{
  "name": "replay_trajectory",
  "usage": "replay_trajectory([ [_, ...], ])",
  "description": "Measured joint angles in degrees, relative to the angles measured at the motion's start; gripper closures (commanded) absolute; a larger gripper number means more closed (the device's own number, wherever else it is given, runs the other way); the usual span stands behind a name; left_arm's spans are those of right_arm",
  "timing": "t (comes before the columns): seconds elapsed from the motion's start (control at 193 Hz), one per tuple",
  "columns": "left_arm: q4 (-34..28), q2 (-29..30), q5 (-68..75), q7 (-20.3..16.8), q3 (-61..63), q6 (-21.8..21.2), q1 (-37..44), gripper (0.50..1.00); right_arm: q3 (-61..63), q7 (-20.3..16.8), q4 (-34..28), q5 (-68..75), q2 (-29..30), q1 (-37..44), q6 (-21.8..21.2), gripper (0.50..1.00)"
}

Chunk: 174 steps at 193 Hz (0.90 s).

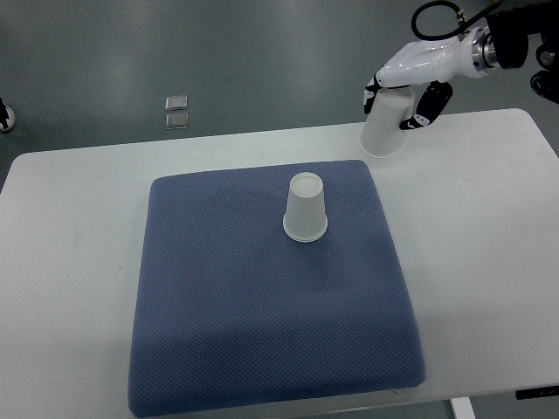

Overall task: Stack paper cups
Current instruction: 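Lift the held cup and carry it over the cup on the pad, then lower the held cup onto the upside-down cup on the pad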

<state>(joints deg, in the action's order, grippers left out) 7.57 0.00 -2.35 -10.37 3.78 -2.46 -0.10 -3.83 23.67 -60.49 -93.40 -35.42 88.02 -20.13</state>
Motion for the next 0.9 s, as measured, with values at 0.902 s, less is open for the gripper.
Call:
replay_trajectory([
  [0.902,0.04,0.0,-0.01,0.0,0.0,0.0,0.01,0.5,0.61,1.06,-3.22,0.79,11.65,4.78,-8.41,0.842],
])
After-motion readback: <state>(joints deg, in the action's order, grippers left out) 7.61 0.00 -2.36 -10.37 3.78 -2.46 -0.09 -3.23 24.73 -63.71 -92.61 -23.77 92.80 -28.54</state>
